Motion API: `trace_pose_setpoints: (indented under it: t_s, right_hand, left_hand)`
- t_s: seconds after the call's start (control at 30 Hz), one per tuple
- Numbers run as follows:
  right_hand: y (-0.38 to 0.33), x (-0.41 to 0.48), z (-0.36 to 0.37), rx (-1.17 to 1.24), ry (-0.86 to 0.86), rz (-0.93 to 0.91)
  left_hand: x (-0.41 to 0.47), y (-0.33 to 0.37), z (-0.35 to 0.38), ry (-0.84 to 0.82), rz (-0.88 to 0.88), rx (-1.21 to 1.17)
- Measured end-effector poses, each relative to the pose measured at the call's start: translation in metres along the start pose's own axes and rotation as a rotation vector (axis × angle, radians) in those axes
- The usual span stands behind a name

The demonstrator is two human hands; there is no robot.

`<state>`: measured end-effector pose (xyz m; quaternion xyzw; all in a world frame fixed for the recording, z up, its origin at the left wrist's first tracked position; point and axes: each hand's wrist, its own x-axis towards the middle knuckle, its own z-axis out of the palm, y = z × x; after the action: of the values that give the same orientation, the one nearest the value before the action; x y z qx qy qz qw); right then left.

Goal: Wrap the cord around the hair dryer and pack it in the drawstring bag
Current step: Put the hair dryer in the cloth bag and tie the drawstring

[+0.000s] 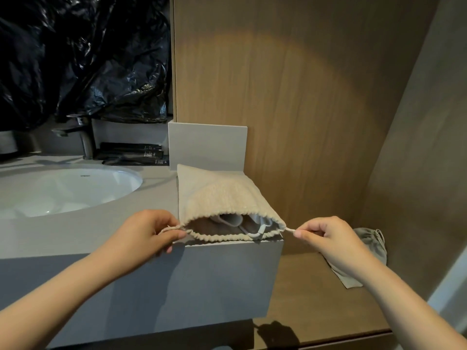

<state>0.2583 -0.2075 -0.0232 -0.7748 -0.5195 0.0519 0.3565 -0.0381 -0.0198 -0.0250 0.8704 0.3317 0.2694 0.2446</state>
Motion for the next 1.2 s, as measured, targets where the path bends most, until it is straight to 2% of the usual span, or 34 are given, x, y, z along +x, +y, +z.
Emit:
trace_pose_setpoints:
  t_s: [0.27, 0.33, 0.43, 0.5, 0.6, 0.73, 0.83, 1.07, 1.2]
  right_hand:
    - [0.011, -0.012, 0.002, -0.128, 0.167, 0.08]
    - [0.008, -0.015, 0.003, -0.19, 0.14, 0.07]
    - [-0.005, -0.018, 0.012, -0.35, 0.014, -0.039]
    - [-0.013, -0.019, 0.019, -0.36, -0.043, -0.073]
    - [-0.02, -0.015, 0.025, -0.275, -0.046, -0.096]
    - [-0.019, -0.003, 0.022, -0.303, -0.013, -0.071]
    - [-0.024, 0.007, 0.01, -0.136, 0.023, -0.076]
    - [-0.089, 0.062, -0.04, 0.562, 0.256, 0.064]
    - [-0.123, 0.105, -0.069, 0.757, 0.317, 0.039]
  left_hand:
    - [-0.014, -0.016, -0.02, -0.062, -0.041, 0.115]
    - [-0.015, -0.02, -0.024, -0.079, -0.012, 0.147]
    - [-0.015, -0.015, -0.018, -0.134, 0.06, 0.165]
    - [-0.011, -0.007, -0.012, -0.126, 0.089, 0.19]
    - [-0.006, 0.001, -0.005, -0.075, 0.096, 0.197]
    - [-0.001, 0.01, -0.005, -0.067, 0.061, 0.117]
    - [0.012, 0.017, -0.015, 0.001, 0.056, 0.004]
    - [0.081, 0.046, -0.064, 0.25, 0.081, -0.282]
    - [0.122, 0.062, -0.101, 0.306, 0.124, -0.353]
